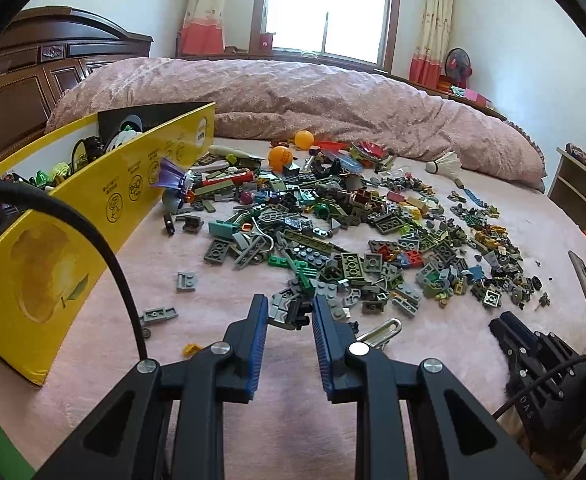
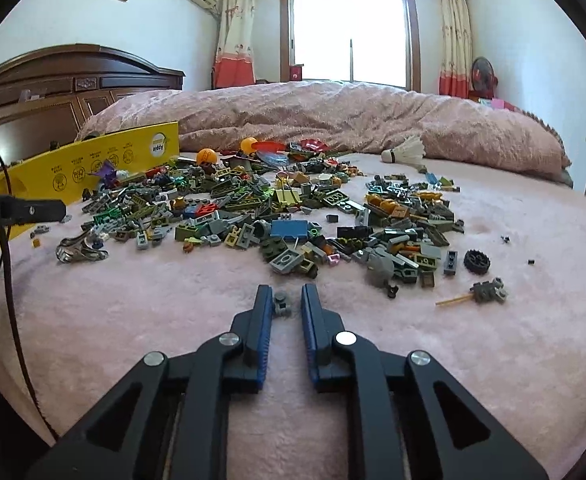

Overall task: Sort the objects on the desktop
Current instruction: 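Grasp a small dark grey piece with the left tool while the right tool grasps another, then carry both held grey pieces over the yellow box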

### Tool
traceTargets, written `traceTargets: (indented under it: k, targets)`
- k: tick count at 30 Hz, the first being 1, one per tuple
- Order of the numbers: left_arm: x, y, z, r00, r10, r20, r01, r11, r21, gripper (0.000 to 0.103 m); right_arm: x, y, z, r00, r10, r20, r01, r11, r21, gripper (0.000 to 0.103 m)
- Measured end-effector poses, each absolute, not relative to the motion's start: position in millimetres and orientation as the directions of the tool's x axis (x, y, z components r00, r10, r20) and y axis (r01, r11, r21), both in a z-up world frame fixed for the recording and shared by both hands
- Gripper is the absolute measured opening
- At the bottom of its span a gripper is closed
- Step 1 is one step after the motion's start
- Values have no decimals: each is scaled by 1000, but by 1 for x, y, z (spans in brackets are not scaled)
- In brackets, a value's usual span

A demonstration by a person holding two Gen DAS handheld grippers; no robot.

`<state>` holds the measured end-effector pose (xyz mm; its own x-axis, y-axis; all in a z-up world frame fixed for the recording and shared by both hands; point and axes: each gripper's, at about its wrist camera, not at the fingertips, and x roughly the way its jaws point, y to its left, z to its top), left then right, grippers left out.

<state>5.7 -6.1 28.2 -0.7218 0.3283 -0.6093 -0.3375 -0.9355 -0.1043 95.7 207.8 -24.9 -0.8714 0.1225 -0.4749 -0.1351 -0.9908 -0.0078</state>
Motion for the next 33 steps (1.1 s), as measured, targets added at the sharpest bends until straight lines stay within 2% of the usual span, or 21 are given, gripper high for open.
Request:
traceTargets:
  k: [3,6,23,33]
  targets:
    - [9,-3,31,-724,328,-607,-341,-935,-100,23,95,208,-24,-869,118,-480,-128,-992,-12,15]
    - [12,-2,34,-727,328,-604,-342,-935,-96,23,95,208,-23,-871,108,-480,-116,-993,-12,9]
    - [27,-21,54,-779,272,-564,-281,-957,-74,23,112,186,-5,-896,49,-440,-30,-998,-51,9]
    - [25,-52,70,-817,185,-547,-171,-982,-76,23,113,151,21,-888,-103,-448,127,-992,-24,9]
